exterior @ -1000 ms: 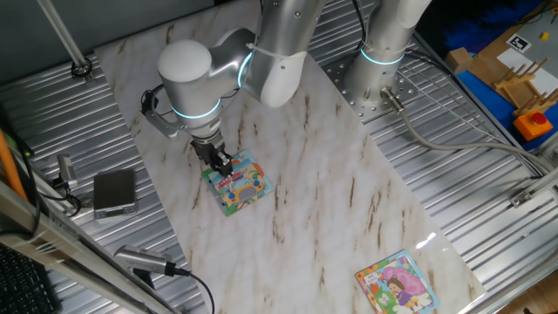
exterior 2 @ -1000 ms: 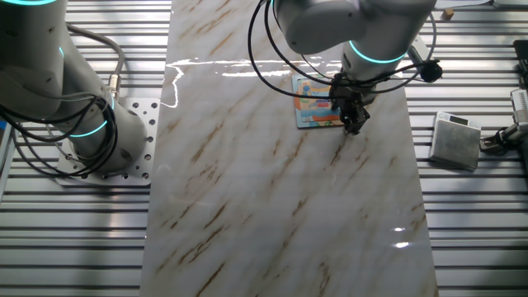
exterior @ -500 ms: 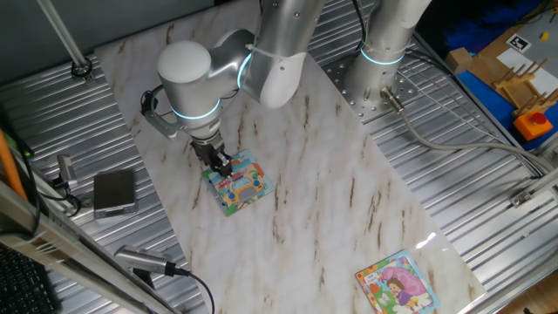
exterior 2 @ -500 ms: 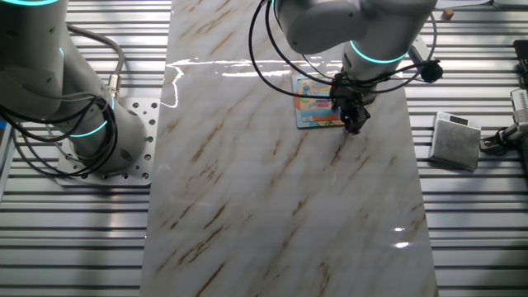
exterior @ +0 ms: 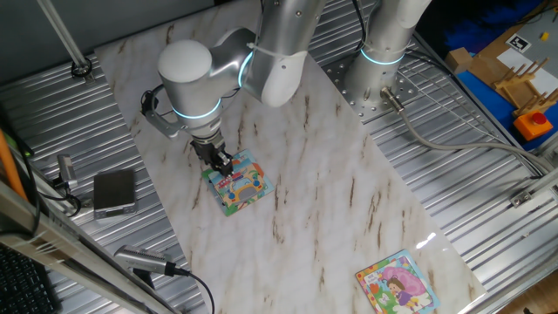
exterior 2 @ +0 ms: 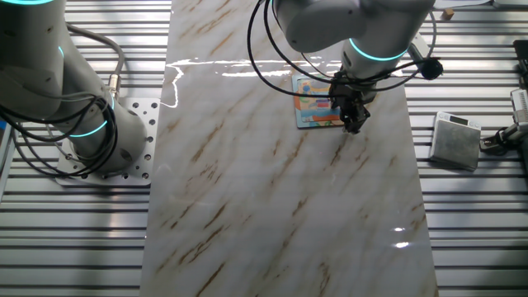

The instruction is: Assemble one piece of a puzzle

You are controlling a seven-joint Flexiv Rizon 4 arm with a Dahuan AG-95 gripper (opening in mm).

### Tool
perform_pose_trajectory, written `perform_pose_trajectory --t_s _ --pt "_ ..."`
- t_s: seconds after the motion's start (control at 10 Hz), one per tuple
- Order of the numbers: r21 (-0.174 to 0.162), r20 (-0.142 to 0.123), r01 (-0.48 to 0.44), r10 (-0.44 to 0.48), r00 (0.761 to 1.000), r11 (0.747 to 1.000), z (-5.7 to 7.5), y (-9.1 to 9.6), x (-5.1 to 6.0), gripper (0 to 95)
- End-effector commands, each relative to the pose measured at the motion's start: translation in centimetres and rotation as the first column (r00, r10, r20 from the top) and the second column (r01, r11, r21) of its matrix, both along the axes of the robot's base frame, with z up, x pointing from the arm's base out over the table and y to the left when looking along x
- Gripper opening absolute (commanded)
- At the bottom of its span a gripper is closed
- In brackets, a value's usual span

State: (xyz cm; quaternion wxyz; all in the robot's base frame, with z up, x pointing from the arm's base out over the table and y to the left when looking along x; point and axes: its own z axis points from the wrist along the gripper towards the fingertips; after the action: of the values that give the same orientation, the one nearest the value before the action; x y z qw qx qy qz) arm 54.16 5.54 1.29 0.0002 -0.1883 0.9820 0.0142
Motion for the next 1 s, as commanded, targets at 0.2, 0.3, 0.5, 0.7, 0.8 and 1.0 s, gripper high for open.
perform_pose_trajectory --t_s 0.2,0.3,0.5,0.7,0.8,1.0 --pt "0.003 -0.009 0.004 -0.004 1.0 1.0 0.8 0.2 0.5 57.0" --pt "0.011 -0.01 0.007 -0.007 1.0 1.0 1.0 0.4 0.8 57.0" --pt "0.016 -0.012 0.022 -0.022 1.0 1.0 0.9 1.5 1.4 57.0" --pt "0.013 -0.014 0.031 -0.031 0.999 0.999 0.7 2.4 1.9 57.0" --pt "0.013 -0.012 0.03 -0.03 0.999 0.999 0.6 2.6 2.0 57.0" --pt "0.014 -0.012 0.029 -0.028 1.0 0.999 0.4 3.0 2.3 57.0"
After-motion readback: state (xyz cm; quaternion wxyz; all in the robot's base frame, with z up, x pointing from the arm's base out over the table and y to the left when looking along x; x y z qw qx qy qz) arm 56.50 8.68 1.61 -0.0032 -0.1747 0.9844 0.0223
